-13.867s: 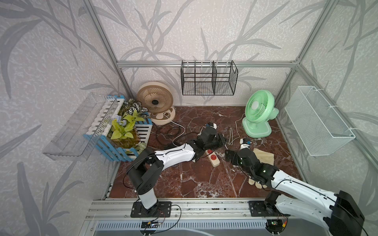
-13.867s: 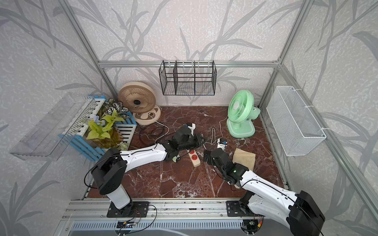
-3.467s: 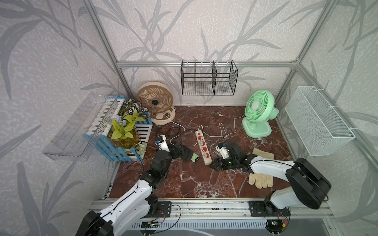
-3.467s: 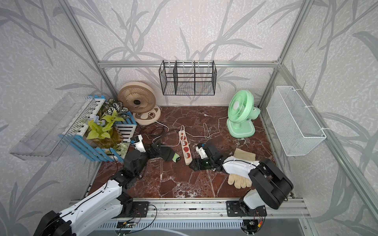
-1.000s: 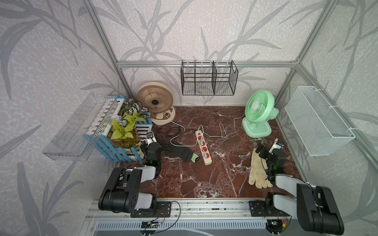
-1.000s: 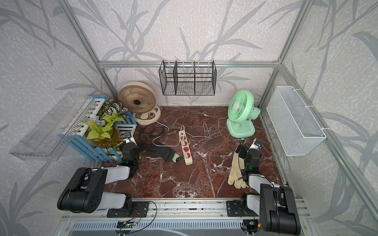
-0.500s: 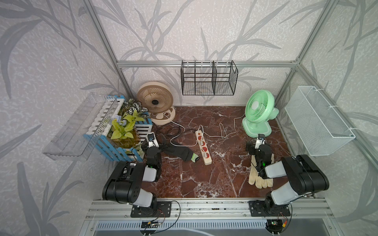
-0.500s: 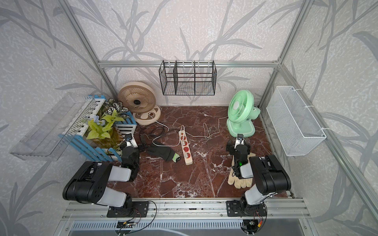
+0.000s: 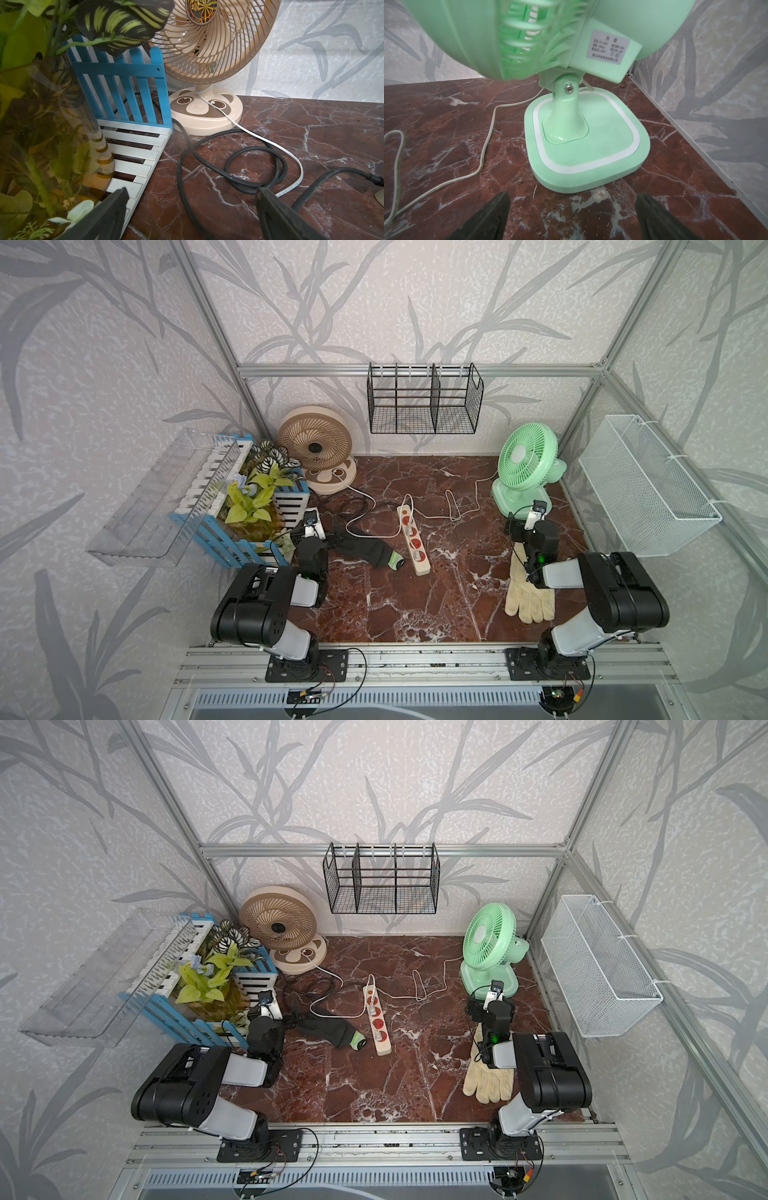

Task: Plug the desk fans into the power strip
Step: Reset both arms

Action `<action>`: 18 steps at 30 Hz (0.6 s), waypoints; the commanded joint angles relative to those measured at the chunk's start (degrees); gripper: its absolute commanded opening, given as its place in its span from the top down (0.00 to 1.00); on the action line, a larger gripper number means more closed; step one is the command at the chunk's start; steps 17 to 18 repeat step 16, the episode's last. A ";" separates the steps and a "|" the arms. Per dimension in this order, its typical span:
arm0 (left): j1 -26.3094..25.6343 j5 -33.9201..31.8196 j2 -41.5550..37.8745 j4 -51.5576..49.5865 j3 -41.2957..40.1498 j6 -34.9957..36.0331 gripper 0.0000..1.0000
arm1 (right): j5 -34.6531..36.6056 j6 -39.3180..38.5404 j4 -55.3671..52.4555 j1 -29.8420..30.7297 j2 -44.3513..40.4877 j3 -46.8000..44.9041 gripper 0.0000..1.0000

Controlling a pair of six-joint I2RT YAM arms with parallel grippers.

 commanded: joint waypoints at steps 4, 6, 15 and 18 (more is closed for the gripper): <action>0.36 0.70 -0.01 0.56 1.23 0.74 0.00 | -1.62 -0.81 -0.92 0.81 -0.47 0.32 0.01; 0.36 0.70 0.04 0.52 1.22 0.74 0.00 | -1.70 -1.11 -0.78 1.01 -0.46 0.28 0.01; 0.36 0.65 0.00 0.56 1.24 0.74 0.00 | -2.25 -0.96 -1.05 0.85 -0.48 0.39 0.01; 0.36 0.73 -0.05 0.56 1.18 0.79 0.00 | -2.23 -1.03 -1.04 0.85 -0.55 0.37 0.01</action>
